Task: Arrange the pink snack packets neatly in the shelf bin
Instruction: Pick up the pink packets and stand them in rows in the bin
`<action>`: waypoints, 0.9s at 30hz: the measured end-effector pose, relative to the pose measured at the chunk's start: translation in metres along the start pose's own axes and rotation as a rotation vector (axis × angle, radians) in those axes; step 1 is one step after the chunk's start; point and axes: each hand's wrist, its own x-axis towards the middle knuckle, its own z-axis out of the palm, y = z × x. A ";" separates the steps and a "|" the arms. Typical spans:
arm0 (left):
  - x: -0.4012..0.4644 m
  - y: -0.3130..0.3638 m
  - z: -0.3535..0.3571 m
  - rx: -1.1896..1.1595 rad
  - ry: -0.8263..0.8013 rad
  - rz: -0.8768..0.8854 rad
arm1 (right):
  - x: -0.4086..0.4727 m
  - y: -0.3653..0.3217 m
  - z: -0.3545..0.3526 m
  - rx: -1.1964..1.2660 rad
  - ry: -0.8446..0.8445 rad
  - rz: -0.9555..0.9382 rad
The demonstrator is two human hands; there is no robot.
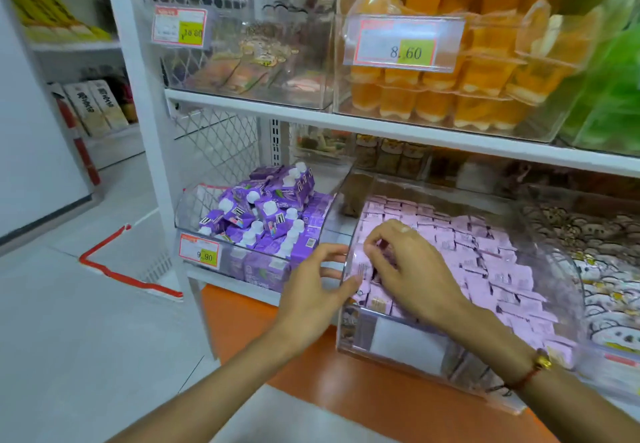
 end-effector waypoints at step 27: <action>0.014 0.039 -0.032 -0.569 -0.248 -0.312 | -0.015 -0.037 -0.034 1.316 0.193 0.613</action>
